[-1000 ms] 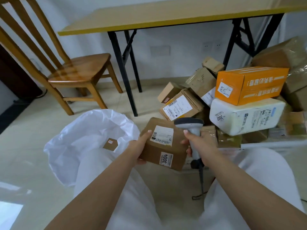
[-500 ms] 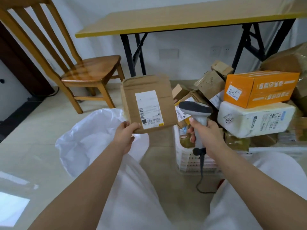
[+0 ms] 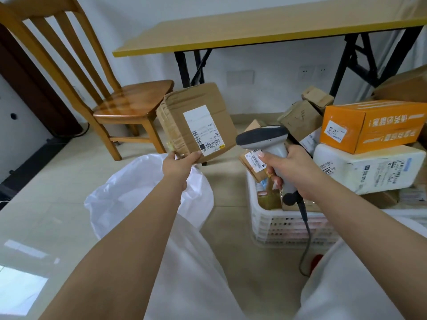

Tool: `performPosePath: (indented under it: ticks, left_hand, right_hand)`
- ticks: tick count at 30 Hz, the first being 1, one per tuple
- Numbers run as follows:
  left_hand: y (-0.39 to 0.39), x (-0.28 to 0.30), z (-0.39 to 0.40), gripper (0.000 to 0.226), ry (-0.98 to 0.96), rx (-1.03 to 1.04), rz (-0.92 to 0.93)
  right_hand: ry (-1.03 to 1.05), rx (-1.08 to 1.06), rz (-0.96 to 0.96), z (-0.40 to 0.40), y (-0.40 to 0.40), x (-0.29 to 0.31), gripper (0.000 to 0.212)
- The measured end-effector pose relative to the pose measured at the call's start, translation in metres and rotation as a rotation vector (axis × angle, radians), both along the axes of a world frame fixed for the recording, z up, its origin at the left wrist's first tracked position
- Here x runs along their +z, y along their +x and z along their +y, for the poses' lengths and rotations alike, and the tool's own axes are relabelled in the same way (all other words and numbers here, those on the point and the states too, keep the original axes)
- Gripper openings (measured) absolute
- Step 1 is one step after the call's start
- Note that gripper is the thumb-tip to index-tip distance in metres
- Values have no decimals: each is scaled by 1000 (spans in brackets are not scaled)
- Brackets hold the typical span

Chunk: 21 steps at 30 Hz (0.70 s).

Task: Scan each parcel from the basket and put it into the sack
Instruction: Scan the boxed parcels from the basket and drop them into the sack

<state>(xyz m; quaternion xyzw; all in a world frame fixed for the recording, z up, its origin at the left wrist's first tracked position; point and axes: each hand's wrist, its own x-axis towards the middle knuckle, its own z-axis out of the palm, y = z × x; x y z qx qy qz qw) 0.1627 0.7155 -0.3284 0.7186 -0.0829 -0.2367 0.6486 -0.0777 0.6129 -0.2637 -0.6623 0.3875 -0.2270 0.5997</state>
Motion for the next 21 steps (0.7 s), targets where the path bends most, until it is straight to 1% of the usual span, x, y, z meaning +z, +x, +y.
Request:
performPosePath:
  ticks: [6, 13, 17, 21]
  left_hand:
    - [6, 7, -7, 44, 33, 10, -38]
    - [14, 6, -2, 41, 52, 46, -73]
    - [19, 5, 1, 37, 58, 53, -80]
    - [21, 6, 3, 39, 69, 75, -88]
  right_hand:
    - [-120, 7, 93, -2, 2, 8, 34]
    - [-100, -3, 44, 0, 0, 16, 33]
    - [-85, -16, 50, 0, 2, 17, 32]
    - [-104, -15, 67, -1, 3, 14, 32]
